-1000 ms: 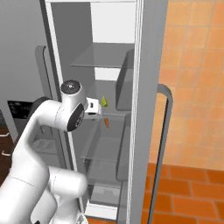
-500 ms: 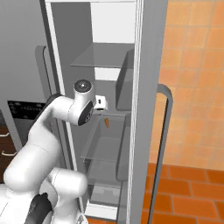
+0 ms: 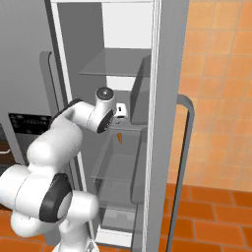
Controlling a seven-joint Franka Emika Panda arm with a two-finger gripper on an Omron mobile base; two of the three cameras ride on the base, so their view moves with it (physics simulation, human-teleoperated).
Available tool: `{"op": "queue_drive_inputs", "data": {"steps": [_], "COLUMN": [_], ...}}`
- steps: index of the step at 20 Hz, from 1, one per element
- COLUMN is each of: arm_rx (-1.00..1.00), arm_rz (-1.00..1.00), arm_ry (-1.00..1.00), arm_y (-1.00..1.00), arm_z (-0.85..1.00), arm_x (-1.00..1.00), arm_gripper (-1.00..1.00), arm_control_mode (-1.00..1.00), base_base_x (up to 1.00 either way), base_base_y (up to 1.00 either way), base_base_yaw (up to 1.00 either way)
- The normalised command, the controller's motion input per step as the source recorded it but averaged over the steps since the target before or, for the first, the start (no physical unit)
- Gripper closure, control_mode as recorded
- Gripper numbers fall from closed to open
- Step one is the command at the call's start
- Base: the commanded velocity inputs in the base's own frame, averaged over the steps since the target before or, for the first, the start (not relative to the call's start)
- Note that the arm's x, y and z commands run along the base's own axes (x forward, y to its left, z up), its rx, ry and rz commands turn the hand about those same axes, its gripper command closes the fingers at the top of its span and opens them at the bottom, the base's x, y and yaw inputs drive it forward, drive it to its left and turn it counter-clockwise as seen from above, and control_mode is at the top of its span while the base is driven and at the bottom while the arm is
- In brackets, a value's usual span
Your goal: Grab a lemon wedge from the fridge and one ice cube from the ice bowl, and put them in the glass of lemonade.
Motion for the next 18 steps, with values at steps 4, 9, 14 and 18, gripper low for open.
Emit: {"op": "queue_drive_inputs", "data": {"steps": [4,9,14,18], "arm_rx": [0.00,0.00,0.00,0.00], "arm_rz": [0.00,0.00,0.01,0.03], "arm_ry": [0.00,0.00,0.00,0.00], "arm_y": [0.00,0.00,0.00,0.00], "arm_z": [-0.11,-0.14,-0.22,-0.25], "arm_x": [0.67,0.63,0.56,0.56], "arm_gripper": [-1.00,-1.00,-1.00,-1.00], "arm_control_mode": [-1.00,-1.00,-1.00,-1.00], "base_base_x": [0.00,0.00,0.00,0.00], "base_base_y": [0.00,0.00,0.00,0.00], "base_base_yaw": [0.00,0.00,0.00,0.00]}}
